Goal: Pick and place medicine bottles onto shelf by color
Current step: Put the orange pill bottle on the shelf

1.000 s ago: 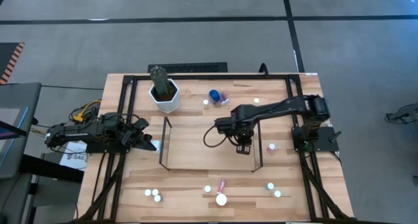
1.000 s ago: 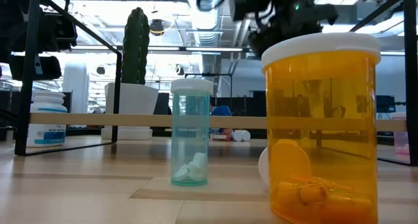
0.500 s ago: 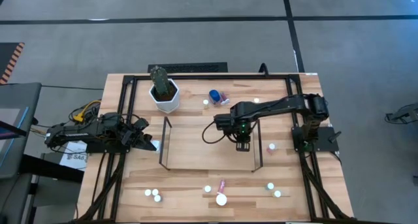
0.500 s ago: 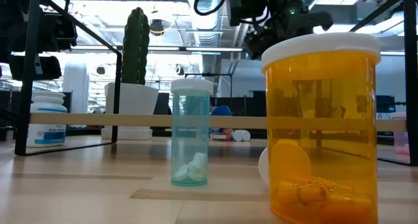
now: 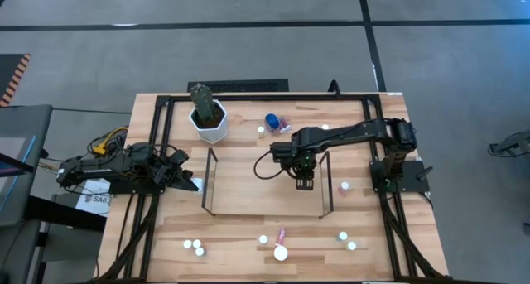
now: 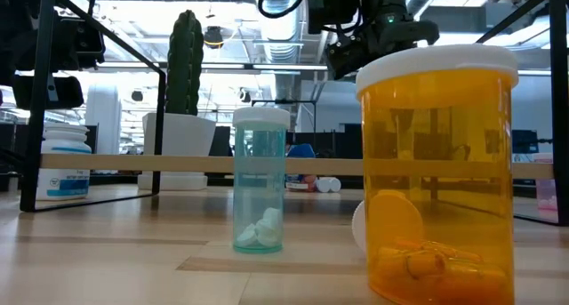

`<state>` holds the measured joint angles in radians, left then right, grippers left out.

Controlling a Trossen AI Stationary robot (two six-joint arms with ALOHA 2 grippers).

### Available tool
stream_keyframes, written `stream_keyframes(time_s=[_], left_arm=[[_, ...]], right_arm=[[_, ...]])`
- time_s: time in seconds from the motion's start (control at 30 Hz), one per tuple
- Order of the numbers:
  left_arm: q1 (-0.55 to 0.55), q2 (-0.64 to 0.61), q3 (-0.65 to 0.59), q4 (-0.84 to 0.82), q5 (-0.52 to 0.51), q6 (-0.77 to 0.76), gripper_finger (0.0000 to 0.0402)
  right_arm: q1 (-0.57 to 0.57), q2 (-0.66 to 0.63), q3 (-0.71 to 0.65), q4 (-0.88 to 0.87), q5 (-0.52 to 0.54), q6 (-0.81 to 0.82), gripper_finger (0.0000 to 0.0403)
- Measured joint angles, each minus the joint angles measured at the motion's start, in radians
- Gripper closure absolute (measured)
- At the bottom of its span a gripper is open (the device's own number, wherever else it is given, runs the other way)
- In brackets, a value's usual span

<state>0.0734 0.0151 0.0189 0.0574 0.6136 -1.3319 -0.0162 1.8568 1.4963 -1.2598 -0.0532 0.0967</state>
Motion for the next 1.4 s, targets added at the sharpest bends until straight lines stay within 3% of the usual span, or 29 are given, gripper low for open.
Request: stream_keyframes(time_s=[0.2,0.4,0.67,1.03,1.23,1.4], left_arm=[[0.000,0.000,0.000,0.000,0.000,0.000,0.0257],[0.000,0.000,0.000,0.000,0.000,0.000,0.0257],[0.000,0.000,0.000,0.000,0.000,0.000,0.0257],[0.000,0.000,0.000,0.000,0.000,0.000,0.0257],[0.000,0.000,0.000,0.000,0.000,0.000,0.0257],[0.000,0.000,0.000,0.000,0.000,0.000,0.0257]], right_arm=[[-0.003,0.000,0.000,0.000,0.000,0.031,0.0236],[-0.016,0.000,0.000,-0.005,-0.001,0.054,0.0186],[-0.053,-0.001,0.074,-0.077,-0.001,0.079,0.0135],[-0.115,-0.001,0.207,-0.256,0.026,0.173,0.0127],[-0.222,-0.007,0.224,-0.312,0.025,0.202,0.0127],[-0.339,-0.058,0.218,-0.313,-0.038,0.203,0.0127]])
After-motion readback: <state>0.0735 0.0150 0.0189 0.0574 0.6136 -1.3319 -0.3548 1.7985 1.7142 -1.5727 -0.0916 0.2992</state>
